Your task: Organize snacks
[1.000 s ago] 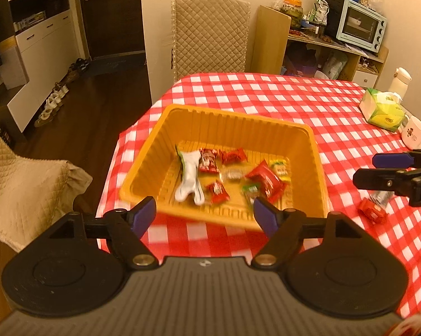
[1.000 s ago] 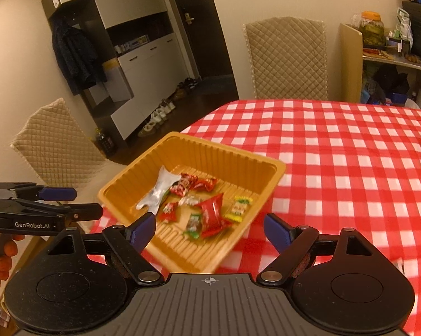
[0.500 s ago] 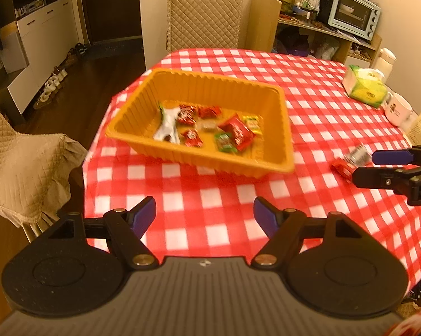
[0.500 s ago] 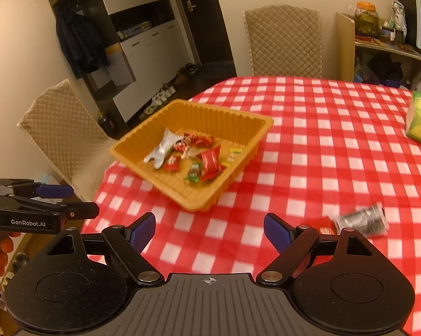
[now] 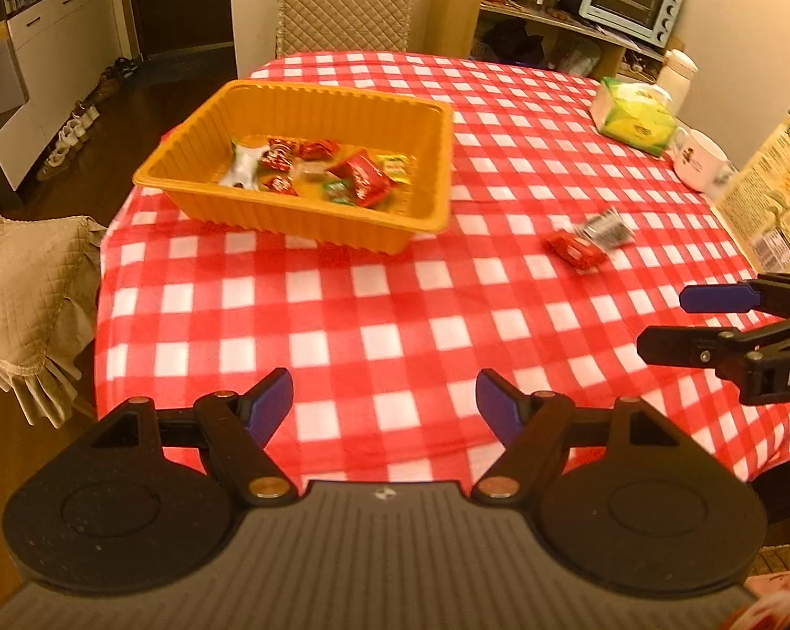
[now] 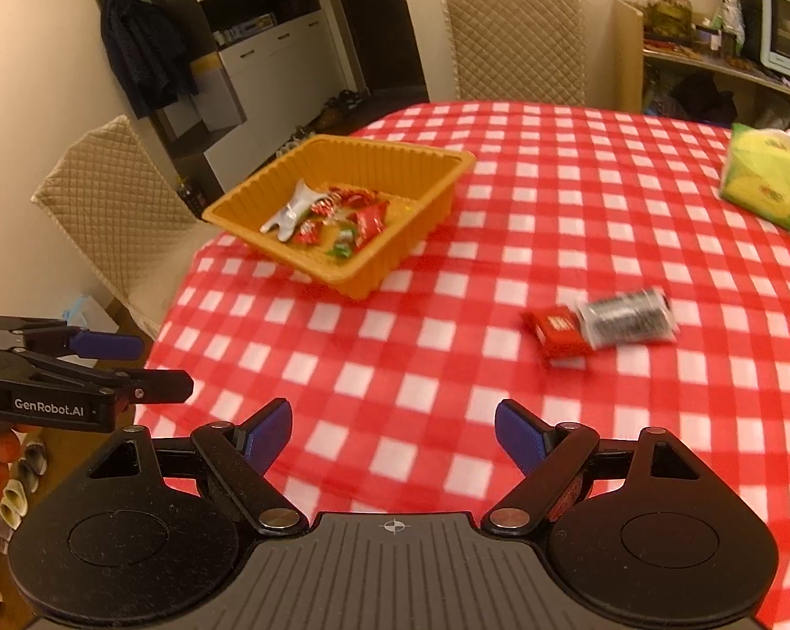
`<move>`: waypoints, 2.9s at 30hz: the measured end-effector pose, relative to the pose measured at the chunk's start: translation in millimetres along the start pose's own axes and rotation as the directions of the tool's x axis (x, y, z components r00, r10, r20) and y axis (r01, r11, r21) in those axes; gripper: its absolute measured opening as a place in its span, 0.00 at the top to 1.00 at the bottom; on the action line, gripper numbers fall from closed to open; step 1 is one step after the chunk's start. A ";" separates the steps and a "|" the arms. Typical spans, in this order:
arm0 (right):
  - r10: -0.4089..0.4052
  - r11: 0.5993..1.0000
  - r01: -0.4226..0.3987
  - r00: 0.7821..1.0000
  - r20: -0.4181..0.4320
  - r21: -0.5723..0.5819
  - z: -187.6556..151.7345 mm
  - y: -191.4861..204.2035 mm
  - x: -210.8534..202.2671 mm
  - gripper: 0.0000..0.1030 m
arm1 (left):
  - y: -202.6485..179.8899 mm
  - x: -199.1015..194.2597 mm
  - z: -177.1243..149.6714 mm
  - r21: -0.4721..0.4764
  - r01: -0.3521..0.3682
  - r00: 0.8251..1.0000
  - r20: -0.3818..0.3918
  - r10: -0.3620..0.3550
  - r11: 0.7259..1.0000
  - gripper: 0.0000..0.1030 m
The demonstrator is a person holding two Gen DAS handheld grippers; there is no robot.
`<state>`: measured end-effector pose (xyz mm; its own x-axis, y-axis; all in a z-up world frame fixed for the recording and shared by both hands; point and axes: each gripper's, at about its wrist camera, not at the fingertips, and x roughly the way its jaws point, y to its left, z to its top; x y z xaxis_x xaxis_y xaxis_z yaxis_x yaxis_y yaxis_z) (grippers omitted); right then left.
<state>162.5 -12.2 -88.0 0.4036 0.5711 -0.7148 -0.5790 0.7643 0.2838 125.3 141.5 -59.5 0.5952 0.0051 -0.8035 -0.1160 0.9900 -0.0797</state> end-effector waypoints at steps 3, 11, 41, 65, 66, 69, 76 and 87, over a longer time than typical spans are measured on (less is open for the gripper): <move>-0.015 1.000 0.015 1.000 -0.010 0.011 -9.6 -5.7 -7.3 0.18 | -10.7 -2.1 -6.0 0.005 0.005 1.000 -0.003 -0.005 1.000 0.27; -0.058 0.997 0.059 0.998 -0.037 0.042 -31.6 -22.4 -25.6 0.18 | -43.4 -1.6 -14.9 0.049 0.038 0.999 -0.024 -0.036 0.998 0.27; -0.216 0.958 0.218 0.976 -0.031 0.189 -47.3 -92.1 -52.1 0.18 | -137.6 48.4 20.3 0.207 0.155 0.988 -0.031 -0.152 0.966 0.27; -0.328 0.875 0.293 0.944 0.026 0.386 -13.8 -158.2 -24.6 0.18 | -166.0 149.0 83.3 0.203 0.164 0.986 -0.016 -0.165 0.965 0.33; -0.330 0.872 0.294 0.944 0.025 0.392 -13.2 -160.2 -23.4 0.18 | -167.4 153.7 85.8 0.203 0.161 0.987 -0.016 -0.161 0.966 0.33; -0.336 0.862 0.299 0.942 0.019 0.409 -12.3 -166.0 -19.9 0.18 | -171.6 167.5 91.5 0.208 0.147 0.989 -0.018 -0.147 0.967 0.36; -0.335 0.850 0.303 0.942 -0.001 0.431 -14.2 -175.7 -12.6 0.18 | -173.8 195.5 97.1 0.207 0.126 0.992 -0.047 -0.119 0.970 0.44; -0.317 0.852 0.296 0.948 -0.025 0.432 -12.8 -184.3 -0.3 0.18 | -165.9 198.7 99.4 0.227 0.137 0.990 -0.052 -0.129 0.964 0.52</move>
<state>260.1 -157.0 -148.3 0.5482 0.2921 -0.7837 -0.0678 0.9495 0.3064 341.9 -7.7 -147.3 0.5632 -0.1296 -0.8161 0.1503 0.9872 -0.0531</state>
